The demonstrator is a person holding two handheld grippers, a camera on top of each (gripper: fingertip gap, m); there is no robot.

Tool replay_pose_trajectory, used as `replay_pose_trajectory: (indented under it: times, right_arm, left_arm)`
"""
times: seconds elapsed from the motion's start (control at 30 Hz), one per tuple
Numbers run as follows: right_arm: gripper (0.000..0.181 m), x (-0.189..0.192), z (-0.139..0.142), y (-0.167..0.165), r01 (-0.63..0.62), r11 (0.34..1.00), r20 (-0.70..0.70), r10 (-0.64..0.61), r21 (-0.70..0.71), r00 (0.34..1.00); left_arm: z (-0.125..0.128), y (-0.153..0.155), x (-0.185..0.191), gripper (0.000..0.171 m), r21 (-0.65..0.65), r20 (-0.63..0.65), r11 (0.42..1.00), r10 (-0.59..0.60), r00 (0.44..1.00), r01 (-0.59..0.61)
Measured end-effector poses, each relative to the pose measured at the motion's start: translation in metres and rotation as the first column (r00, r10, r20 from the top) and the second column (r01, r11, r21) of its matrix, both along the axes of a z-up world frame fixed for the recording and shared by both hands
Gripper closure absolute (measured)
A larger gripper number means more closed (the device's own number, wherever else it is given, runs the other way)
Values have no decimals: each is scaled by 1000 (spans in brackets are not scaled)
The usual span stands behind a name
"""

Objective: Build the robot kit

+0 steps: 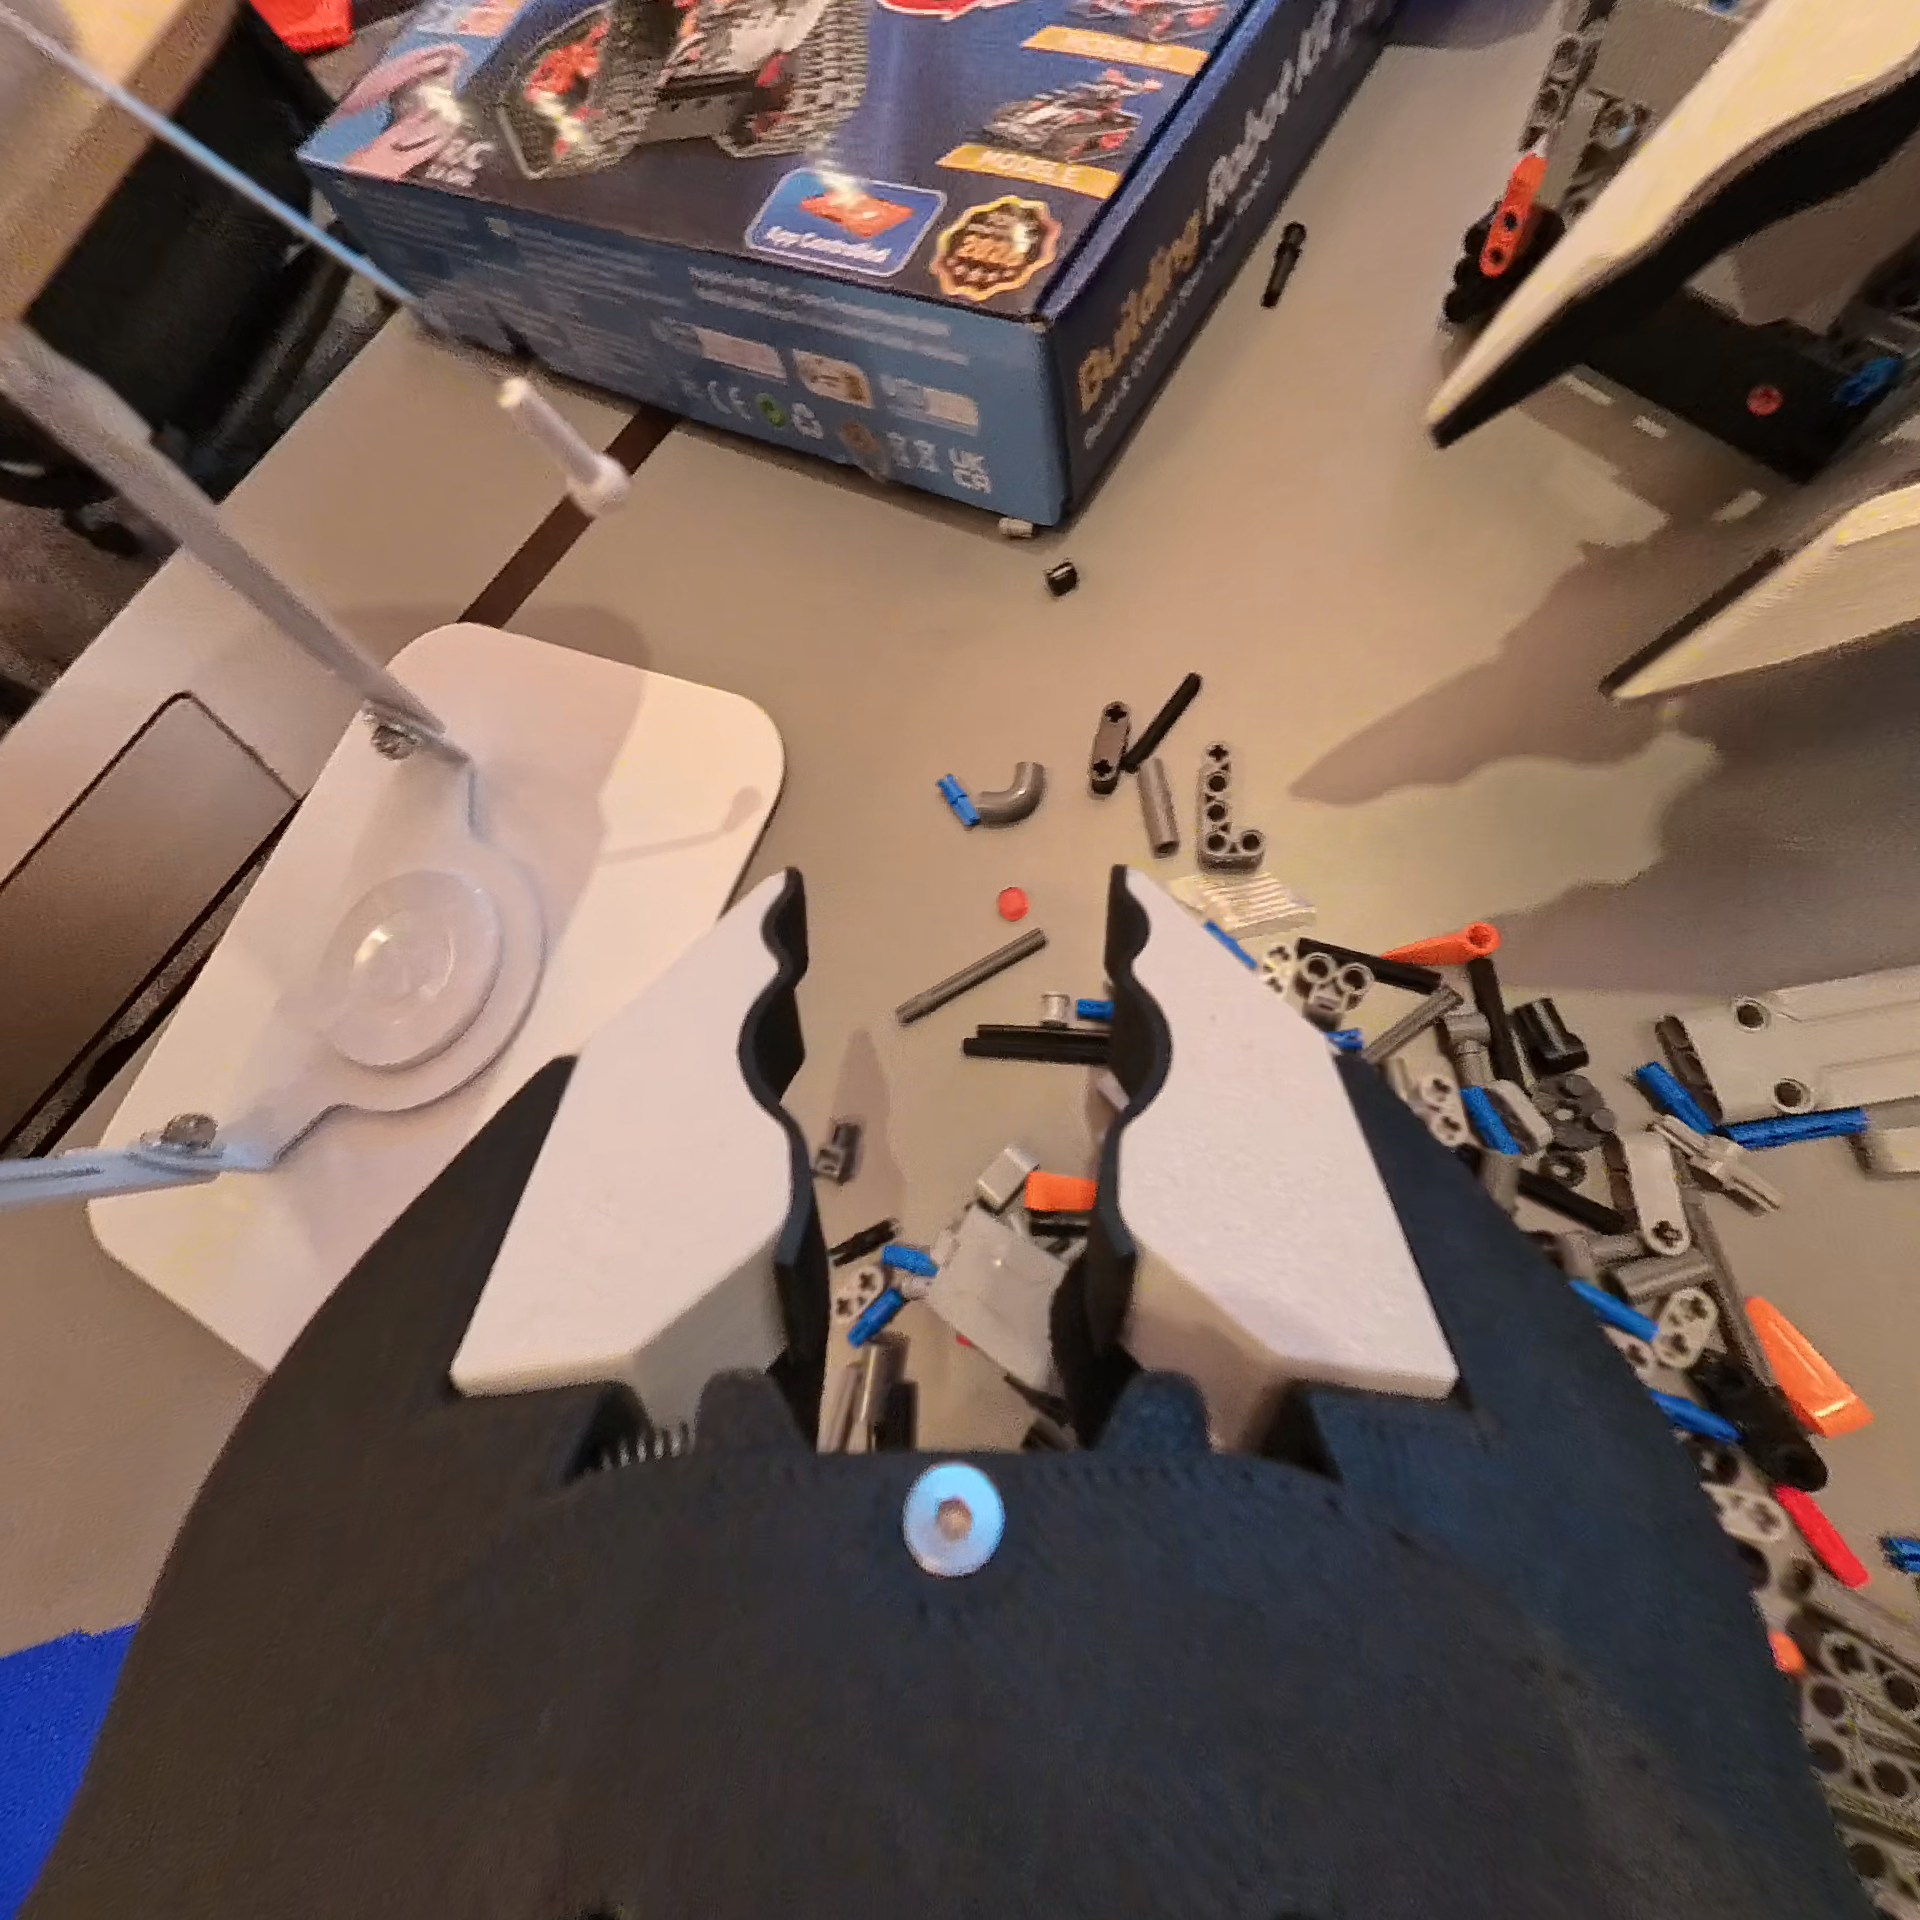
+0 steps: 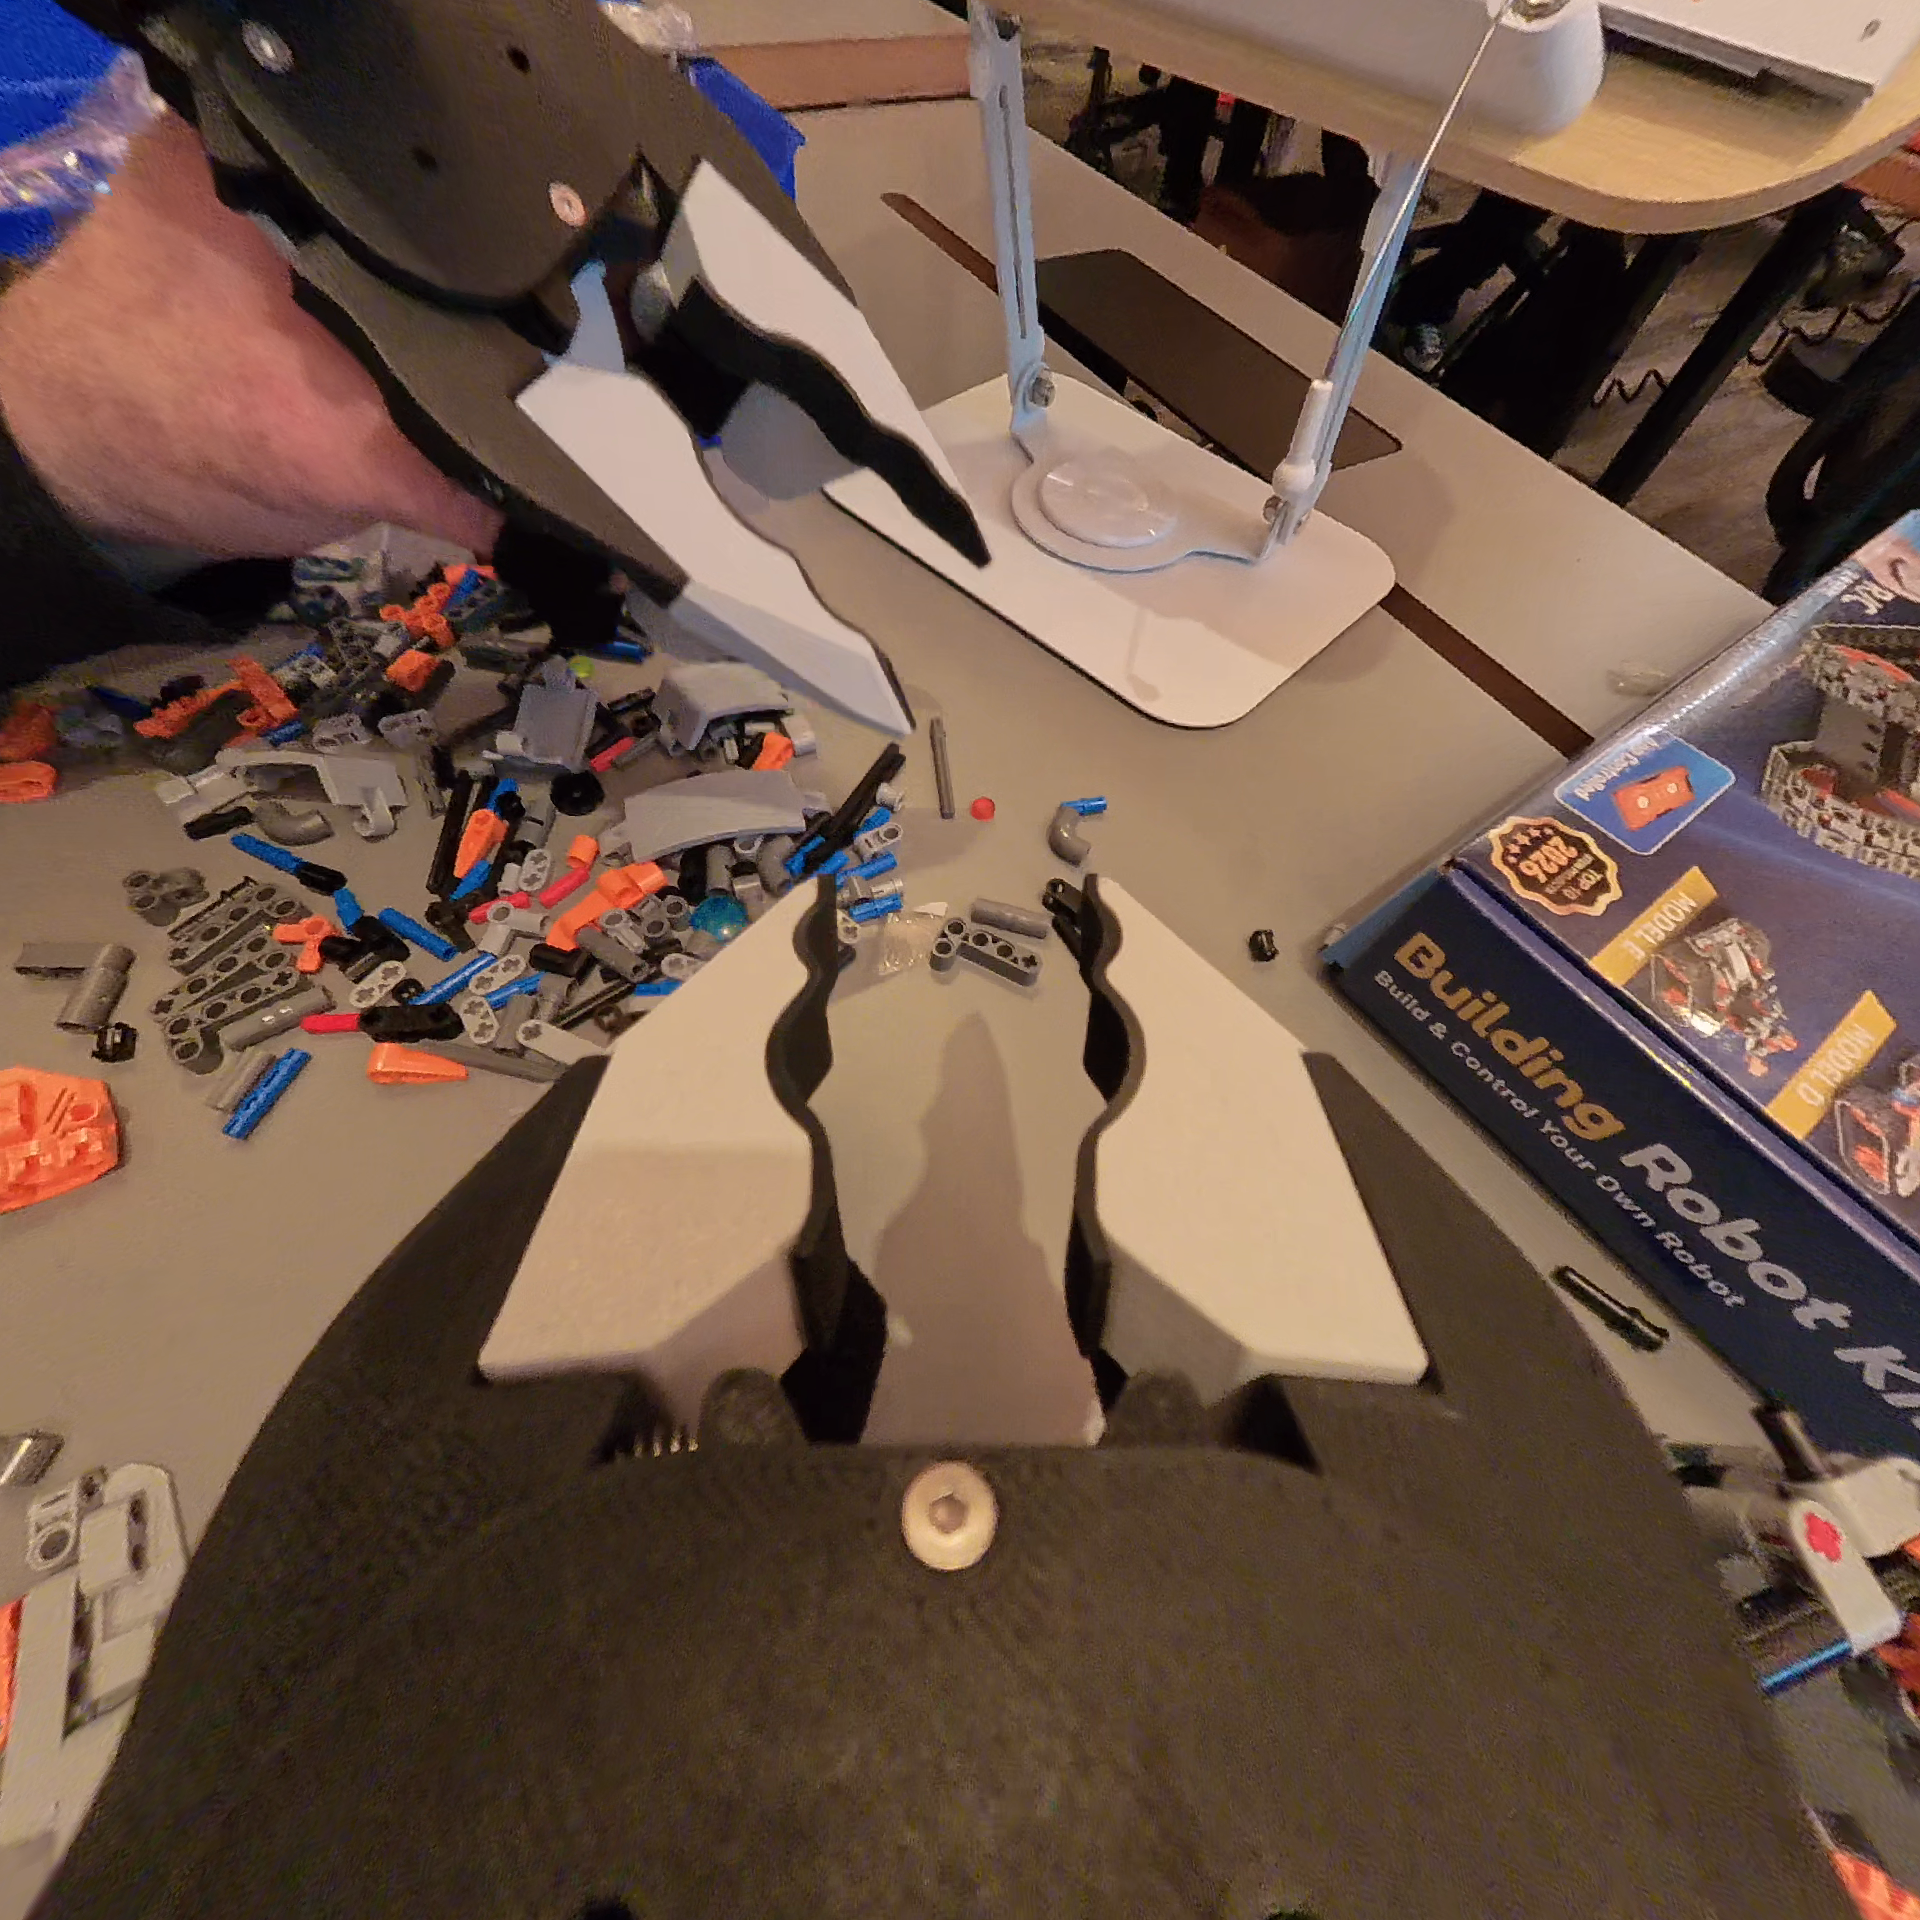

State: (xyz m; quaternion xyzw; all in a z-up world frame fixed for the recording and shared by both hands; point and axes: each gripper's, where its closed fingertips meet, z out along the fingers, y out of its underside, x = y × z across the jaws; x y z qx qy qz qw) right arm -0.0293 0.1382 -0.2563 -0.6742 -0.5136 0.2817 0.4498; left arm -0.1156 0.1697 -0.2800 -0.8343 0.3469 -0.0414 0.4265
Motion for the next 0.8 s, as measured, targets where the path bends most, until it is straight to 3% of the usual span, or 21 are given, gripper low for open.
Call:
replay_pose_trajectory:
  times: [0.23,0.33,0.8]
  right_arm:
    - [137,16,-23,22,83,997,123,-83,2,989]
    - [135,20,-19,26,86,995,75,-82,-50,994]
    - [148,-13,-32,-36,-222,975,161,223,-24,962]
  left_arm:
    - [-1,2,-13,117,-19,4,999,33,999,-33]
    - [0,0,-13,117,-25,-10,999,24,1000,-25]
    - [18,-10,-33,120,-33,-15,999,34,999,-35]
